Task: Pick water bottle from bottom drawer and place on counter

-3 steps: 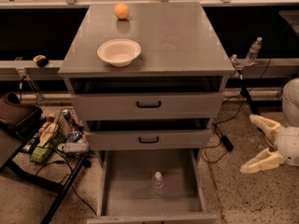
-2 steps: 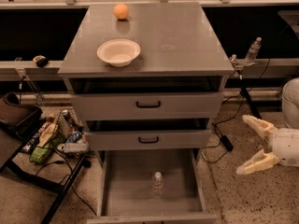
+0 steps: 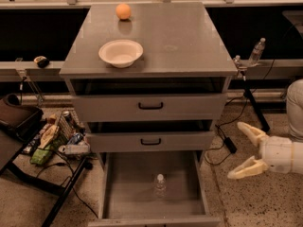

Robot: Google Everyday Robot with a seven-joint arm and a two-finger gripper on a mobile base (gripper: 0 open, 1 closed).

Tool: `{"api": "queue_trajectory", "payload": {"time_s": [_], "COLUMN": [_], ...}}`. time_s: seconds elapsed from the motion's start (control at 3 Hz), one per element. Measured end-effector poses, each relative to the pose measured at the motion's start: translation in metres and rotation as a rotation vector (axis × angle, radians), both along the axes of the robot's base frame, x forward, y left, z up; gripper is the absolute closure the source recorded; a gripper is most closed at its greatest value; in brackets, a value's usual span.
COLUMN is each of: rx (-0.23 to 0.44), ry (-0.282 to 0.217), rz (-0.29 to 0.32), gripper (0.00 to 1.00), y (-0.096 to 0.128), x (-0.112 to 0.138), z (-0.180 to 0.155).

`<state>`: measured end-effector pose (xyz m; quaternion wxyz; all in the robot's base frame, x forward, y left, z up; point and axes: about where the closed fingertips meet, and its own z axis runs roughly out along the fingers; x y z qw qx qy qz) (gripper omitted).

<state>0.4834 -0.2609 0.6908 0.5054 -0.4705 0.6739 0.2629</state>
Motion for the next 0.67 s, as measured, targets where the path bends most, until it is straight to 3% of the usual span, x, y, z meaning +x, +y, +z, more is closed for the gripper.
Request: {"api": "queue_trajectory", "payload": {"time_s": [0.33,0.67], "rx": [0.048,0.071], "ry": [-0.011,-0.035], "rz": [-0.024,-0.055], "gripper": [0.0,0.0], "y": [0.034,0.052], "x": [0.02,0.047], "z": [-0.085,-0.168]}}
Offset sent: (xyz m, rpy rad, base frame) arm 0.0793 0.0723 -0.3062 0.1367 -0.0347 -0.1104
